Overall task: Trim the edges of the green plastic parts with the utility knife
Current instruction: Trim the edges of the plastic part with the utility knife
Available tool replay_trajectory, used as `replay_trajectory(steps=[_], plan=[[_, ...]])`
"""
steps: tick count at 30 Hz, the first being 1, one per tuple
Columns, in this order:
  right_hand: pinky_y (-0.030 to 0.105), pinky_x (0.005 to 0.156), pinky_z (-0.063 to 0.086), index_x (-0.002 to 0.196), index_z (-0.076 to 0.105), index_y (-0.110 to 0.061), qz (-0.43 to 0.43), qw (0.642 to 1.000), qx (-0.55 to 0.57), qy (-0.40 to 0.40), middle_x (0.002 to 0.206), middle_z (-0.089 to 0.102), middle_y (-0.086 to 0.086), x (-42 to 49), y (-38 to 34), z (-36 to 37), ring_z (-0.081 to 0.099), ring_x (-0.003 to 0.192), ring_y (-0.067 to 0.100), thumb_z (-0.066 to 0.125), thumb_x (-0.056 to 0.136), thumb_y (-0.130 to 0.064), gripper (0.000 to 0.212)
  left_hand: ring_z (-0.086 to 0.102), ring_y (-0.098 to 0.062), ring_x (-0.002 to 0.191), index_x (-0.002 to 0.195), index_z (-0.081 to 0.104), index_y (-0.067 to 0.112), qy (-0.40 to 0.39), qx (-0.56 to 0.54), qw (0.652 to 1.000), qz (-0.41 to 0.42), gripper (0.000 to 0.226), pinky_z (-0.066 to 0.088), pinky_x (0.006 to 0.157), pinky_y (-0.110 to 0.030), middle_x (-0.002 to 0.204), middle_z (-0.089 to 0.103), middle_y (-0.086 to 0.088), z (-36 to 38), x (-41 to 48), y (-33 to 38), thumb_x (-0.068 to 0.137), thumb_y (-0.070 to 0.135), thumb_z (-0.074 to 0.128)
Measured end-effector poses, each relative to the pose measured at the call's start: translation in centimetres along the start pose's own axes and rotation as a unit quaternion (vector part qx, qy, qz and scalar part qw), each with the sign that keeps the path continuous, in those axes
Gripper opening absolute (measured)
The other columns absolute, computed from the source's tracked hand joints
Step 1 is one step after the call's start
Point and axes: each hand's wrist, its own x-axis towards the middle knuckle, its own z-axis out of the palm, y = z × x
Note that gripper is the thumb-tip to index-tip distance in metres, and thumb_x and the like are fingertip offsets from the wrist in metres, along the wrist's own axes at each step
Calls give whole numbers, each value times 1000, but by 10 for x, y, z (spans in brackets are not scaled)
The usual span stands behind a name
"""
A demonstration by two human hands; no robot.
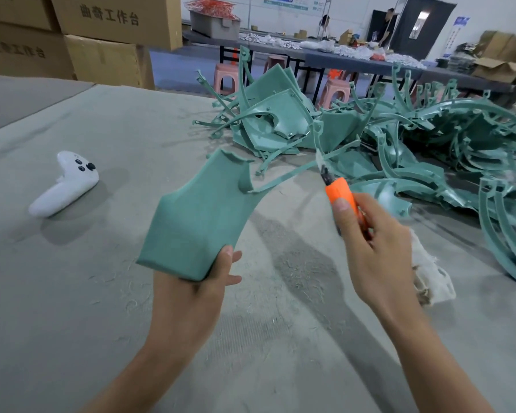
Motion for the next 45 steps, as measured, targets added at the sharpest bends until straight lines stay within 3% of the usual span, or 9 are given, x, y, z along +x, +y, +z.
replay_trajectory(steps=[6, 11, 13, 16, 26, 31, 39, 42, 45], plan=[[28, 49, 27, 85, 58, -27, 4, 996, -6, -94, 63, 44, 2, -8, -1, 11, 36, 50, 8, 40, 95, -63, 42, 74, -19, 71, 93, 68, 12, -4, -78, 997, -6, 12, 56, 49, -27, 84, 75, 2, 0, 3, 4, 87, 2, 66], [29, 51, 34, 103, 66, -34, 94, 970, 173, -146, 58, 38, -8, -9, -11, 17, 35, 53, 8, 59, 83, -66, 39, 73, -29, 65, 85, 69, 15, -46, -103, 993, -22, 14, 57, 49, -35, 76, 75, -2, -3, 4, 4, 71, 14, 71], [22, 48, 33, 109, 68, -39, 118, 954, 225, -158, 56, 35, -8, -9, -14, 19, 33, 49, 9, 76, 80, -53, 33, 72, -32, 63, 89, 69, 13, -75, -110, 991, -31, 21, 56, 47, -36, 78, 75, -5, -4, 3, 5, 68, 16, 68], [19, 47, 30, 106, 71, -34, 136, 953, 224, -152, 52, 36, -9, -9, -12, 23, 31, 46, 7, 76, 86, -25, 23, 71, -32, 61, 89, 69, 15, -103, -100, 989, -38, 22, 57, 47, -38, 78, 75, -6, -4, 3, 6, 67, 15, 68], [9, 45, 33, 86, 70, -10, 143, 943, 277, -117, 45, 49, -15, -7, -4, 27, 40, 39, 2, 71, 89, -3, 8, 71, -36, 62, 91, 68, 12, -140, -85, 984, -64, 27, 58, 55, -47, 72, 74, -10, -2, -1, 7, 65, 18, 69], [17, 42, 28, 80, 70, -17, 149, 931, 308, -126, 47, 40, -11, -7, -6, 25, 30, 40, 8, 69, 91, -4, 17, 71, -34, 62, 91, 68, 10, -138, -93, 984, -71, 27, 56, 49, -38, 72, 73, -11, -2, -2, 8, 65, 17, 69], [18, 41, 26, 81, 70, -21, 128, 913, 352, -164, 51, 35, -4, -4, -6, 14, 26, 40, 10, 68, 91, -9, 17, 71, -34, 61, 93, 66, 13, -108, -85, 988, -77, 19, 59, 53, -43, 71, 74, -8, -1, 1, 9, 75, 11, 71], [18, 43, 29, 80, 69, -23, 127, 954, 241, -126, 52, 40, -6, -5, -5, 15, 30, 43, 10, 72, 90, -15, 14, 72, -29, 60, 89, 66, 15, -61, -67, 994, -55, 13, 59, 54, -41, 69, 74, -4, -5, 4, 8, 85, 3, 67], [16, 48, 32, 88, 63, -29, 115, 975, 117, -149, 52, 42, -11, -8, -5, 18, 35, 47, 7, 71, 82, -50, 23, 72, -19, 60, 84, 68, 17, -31, -44, 998, -22, 15, 58, 50, -30, 69, 74, 3, -3, 3, 8, 85, 2, 66]])
